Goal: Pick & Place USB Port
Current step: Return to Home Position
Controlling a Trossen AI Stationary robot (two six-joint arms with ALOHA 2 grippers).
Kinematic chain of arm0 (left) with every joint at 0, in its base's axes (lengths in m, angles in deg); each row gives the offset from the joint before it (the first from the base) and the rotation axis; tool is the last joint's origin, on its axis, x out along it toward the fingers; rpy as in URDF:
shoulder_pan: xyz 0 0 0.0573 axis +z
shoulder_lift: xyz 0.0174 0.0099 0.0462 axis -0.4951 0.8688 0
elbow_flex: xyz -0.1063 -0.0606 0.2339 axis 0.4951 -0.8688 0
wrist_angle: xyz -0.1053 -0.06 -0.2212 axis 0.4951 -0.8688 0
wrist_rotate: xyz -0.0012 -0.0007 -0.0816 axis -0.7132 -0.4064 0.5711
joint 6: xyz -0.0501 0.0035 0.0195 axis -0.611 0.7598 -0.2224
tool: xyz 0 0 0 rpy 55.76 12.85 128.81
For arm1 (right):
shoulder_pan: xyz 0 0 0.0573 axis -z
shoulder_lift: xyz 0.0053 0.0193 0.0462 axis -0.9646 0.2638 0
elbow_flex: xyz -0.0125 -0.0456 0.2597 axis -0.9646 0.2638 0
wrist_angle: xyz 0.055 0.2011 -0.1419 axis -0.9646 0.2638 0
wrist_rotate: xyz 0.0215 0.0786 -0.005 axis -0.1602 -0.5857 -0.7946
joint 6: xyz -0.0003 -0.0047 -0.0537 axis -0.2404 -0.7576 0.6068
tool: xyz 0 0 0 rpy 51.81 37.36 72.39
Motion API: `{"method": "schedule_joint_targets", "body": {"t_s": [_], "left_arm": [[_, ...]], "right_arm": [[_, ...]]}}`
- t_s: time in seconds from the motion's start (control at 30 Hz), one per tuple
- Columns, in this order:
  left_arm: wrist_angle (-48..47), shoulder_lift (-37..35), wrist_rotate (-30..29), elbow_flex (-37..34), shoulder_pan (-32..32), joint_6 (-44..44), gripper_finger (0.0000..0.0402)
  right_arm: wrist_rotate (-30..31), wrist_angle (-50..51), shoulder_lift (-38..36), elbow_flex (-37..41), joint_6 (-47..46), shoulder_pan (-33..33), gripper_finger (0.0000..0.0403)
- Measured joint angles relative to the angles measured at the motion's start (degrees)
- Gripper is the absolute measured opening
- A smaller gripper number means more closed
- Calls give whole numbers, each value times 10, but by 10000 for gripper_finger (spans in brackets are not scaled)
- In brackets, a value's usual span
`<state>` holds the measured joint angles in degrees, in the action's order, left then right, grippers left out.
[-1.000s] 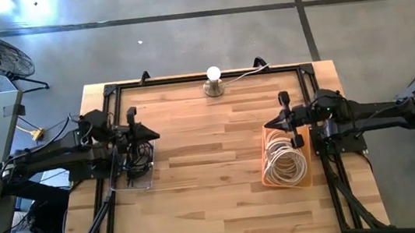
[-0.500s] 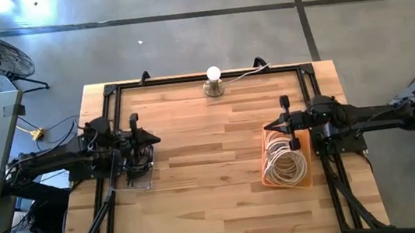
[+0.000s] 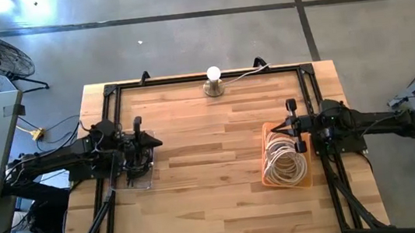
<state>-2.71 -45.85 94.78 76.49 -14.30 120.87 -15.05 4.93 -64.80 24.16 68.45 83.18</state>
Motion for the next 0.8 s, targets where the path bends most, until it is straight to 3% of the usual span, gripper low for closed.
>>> {"method": "schedule_joint_targets", "body": {"t_s": [0.13,0.33,0.6,0.8], "left_arm": [[-2,0,9,0,0,0,0],[-4,0,-26,0,0,13,0],[-4,0,-33,0,0,-8,0],[0,0,-128,0,0,-97,0]], "right_arm": [[13,3,-29,26,-11,0,0],[38,-39,-59,67,-22,0,0],[73,-41,-63,70,-7,0,0],[142,-38,-63,70,-25,0,0]]}}
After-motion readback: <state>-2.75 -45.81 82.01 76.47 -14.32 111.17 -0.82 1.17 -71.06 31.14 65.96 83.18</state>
